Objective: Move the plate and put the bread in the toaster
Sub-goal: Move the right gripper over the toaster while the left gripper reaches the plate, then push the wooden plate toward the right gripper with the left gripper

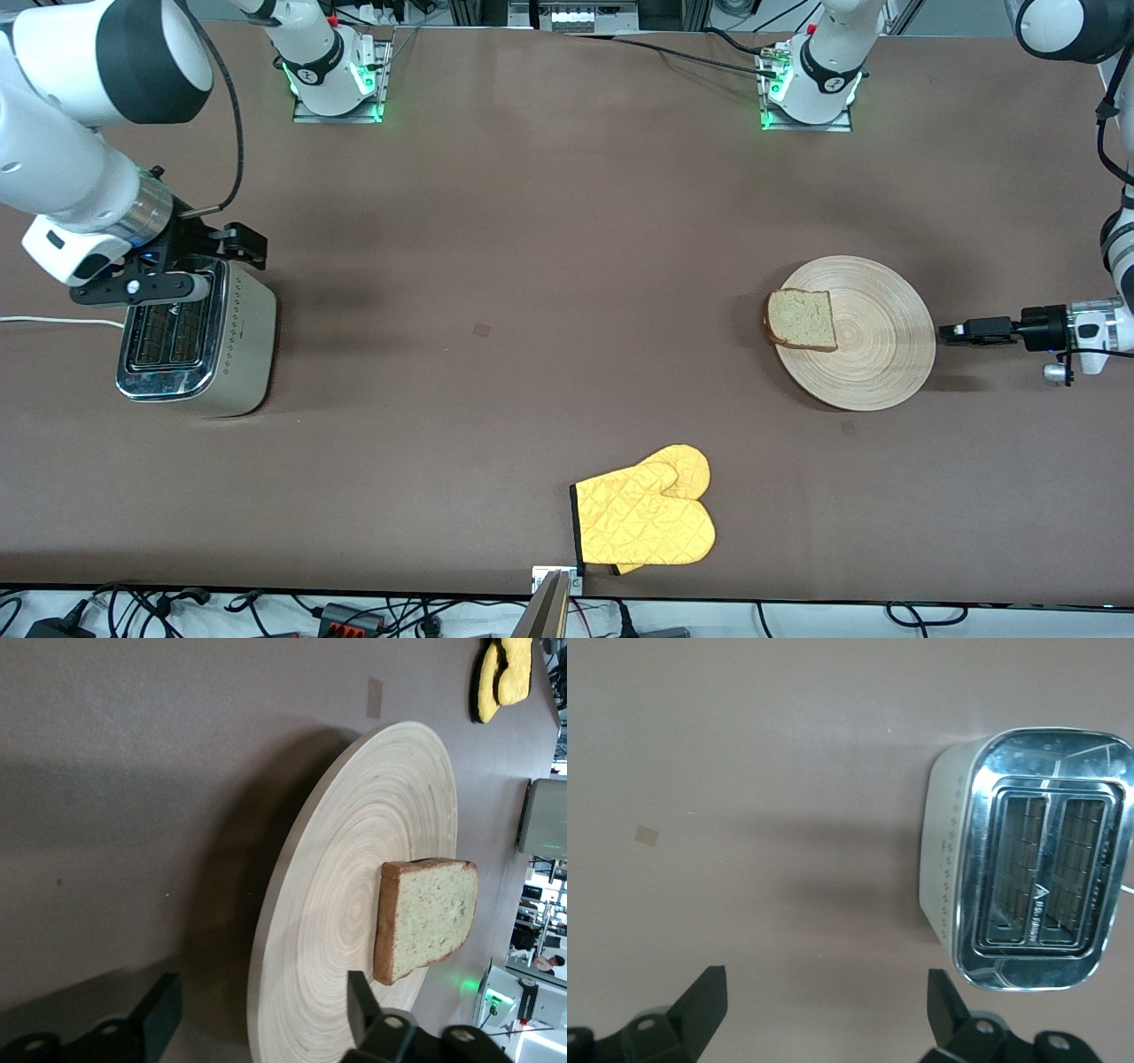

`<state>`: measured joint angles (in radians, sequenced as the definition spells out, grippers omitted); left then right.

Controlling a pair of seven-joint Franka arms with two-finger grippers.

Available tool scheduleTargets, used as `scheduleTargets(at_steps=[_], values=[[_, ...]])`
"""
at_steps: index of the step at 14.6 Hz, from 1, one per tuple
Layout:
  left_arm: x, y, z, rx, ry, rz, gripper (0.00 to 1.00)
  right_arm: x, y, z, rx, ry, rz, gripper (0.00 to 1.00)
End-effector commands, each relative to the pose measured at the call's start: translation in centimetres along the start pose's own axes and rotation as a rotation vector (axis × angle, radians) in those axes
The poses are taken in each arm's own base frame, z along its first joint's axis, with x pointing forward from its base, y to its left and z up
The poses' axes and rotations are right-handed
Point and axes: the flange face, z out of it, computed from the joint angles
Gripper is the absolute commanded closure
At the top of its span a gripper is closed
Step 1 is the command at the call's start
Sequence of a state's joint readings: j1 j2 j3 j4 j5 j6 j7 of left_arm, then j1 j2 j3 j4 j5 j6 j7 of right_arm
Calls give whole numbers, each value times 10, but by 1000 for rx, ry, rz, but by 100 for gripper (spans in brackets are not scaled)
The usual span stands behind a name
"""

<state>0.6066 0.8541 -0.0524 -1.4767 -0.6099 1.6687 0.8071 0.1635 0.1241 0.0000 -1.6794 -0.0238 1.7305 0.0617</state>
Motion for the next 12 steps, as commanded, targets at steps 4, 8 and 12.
scheduleTargets(at_steps=[4, 8, 12], values=[[-4, -7, 19, -68, -27, 15, 53, 3, -18, -5, 8, 18, -12, 0], [-7, -5, 34, -116, -77, 20, 72, 4, -23, -6, 8, 29, -21, 0], [-7, -7, 35, -121, -81, 22, 90, 4, -27, -9, 2, 34, -31, 0]])
